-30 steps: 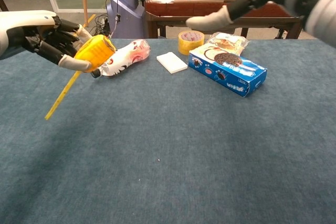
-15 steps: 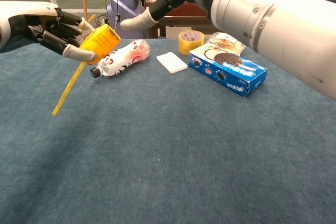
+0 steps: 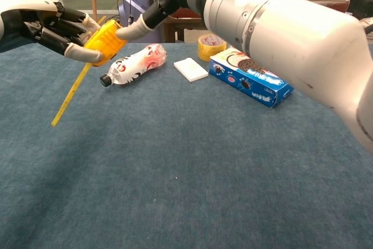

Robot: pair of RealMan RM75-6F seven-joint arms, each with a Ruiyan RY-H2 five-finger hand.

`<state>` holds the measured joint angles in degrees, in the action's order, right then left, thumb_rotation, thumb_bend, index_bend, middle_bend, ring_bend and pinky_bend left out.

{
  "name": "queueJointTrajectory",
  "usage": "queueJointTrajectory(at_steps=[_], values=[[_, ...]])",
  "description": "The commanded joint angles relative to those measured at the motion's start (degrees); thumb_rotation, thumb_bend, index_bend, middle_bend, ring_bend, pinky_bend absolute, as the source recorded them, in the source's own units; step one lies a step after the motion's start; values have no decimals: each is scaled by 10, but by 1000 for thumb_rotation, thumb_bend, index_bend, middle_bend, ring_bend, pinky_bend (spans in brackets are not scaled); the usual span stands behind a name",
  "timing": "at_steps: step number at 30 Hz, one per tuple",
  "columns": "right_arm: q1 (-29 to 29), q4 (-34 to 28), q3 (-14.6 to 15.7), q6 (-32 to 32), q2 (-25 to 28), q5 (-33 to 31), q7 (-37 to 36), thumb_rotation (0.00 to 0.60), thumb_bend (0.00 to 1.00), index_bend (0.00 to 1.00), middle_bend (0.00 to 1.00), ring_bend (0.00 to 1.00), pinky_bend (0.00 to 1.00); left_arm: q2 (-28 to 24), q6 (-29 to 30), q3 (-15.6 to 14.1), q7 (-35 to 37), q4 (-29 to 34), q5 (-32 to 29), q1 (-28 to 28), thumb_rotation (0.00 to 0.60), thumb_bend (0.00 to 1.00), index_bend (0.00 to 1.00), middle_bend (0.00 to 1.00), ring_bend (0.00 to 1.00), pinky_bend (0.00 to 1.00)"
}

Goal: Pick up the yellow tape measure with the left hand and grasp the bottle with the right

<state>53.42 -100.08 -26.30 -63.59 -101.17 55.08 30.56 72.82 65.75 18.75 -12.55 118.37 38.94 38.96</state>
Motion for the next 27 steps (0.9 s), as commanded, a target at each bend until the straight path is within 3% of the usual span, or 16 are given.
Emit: queueJointTrajectory(at_steps=[1,18,27], values=[[6,4,0,-3,-3,-5,1,600,249,177,151,90,49,-1,2,-1,0,1,0,1,600,215,472,519,326,226],[32,25,0,-24,-19,-25,-5,600,254,177,156,90,50,5,17,-8,1,7,3,4,600,214,469,519,326,228],[40,35,2,-33,-22,-30,-3,600,341,177,170,90,50,3,19,-12,9,3,3,1,600,215,468,519,326,228]])
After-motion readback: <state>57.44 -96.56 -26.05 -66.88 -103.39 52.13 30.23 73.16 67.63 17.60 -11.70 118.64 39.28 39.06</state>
